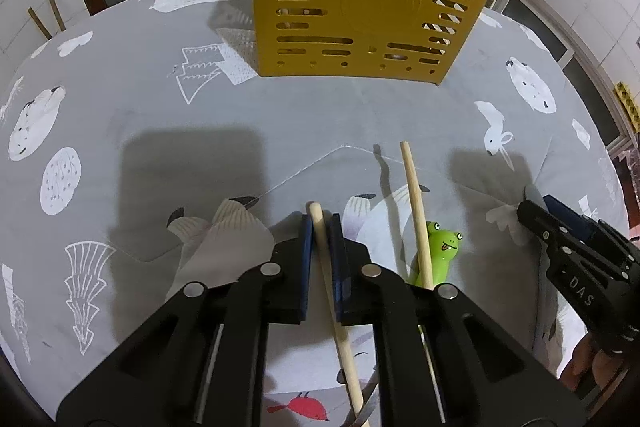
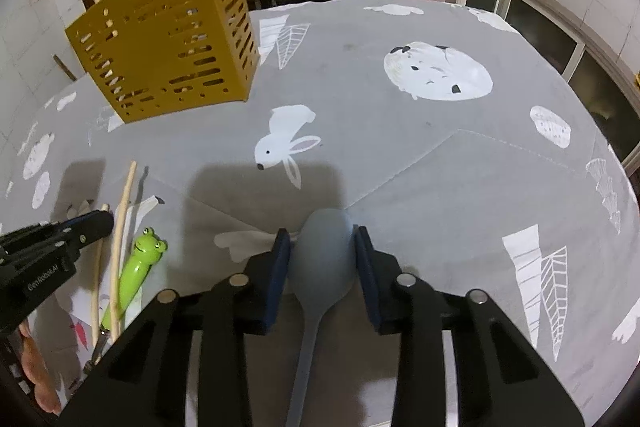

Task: Organize utensils
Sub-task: 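Close the left tool on a wooden chopstick, then lift the spoon and chopstick and carry them above the yellow caddy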

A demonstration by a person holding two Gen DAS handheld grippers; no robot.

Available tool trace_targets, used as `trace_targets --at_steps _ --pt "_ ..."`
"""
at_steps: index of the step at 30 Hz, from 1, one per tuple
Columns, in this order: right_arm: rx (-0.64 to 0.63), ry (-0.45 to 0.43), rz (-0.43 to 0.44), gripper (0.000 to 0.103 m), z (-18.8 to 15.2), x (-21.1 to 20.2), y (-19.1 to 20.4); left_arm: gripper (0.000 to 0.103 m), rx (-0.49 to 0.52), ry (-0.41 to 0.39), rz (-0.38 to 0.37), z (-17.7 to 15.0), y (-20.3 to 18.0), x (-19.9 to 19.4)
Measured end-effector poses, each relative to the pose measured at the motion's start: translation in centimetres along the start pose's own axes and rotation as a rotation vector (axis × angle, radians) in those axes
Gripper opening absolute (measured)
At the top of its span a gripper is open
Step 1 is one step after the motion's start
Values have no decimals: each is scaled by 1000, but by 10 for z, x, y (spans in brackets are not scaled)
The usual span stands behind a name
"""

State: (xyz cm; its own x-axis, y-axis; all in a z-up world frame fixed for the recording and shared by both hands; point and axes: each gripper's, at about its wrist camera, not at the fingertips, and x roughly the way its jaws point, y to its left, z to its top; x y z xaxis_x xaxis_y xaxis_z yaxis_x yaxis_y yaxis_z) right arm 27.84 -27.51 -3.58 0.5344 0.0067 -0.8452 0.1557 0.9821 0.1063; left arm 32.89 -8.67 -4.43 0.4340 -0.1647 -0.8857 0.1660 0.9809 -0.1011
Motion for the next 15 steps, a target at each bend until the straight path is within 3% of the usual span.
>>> trace_targets --at_steps 8,15 --pt "9 -127 55 33 -4 -33 -2 7 -5 -66 26 -5 6 -19" --pt "-12 -240 110 34 -9 -62 2 7 23 -211 106 -11 12 -61"
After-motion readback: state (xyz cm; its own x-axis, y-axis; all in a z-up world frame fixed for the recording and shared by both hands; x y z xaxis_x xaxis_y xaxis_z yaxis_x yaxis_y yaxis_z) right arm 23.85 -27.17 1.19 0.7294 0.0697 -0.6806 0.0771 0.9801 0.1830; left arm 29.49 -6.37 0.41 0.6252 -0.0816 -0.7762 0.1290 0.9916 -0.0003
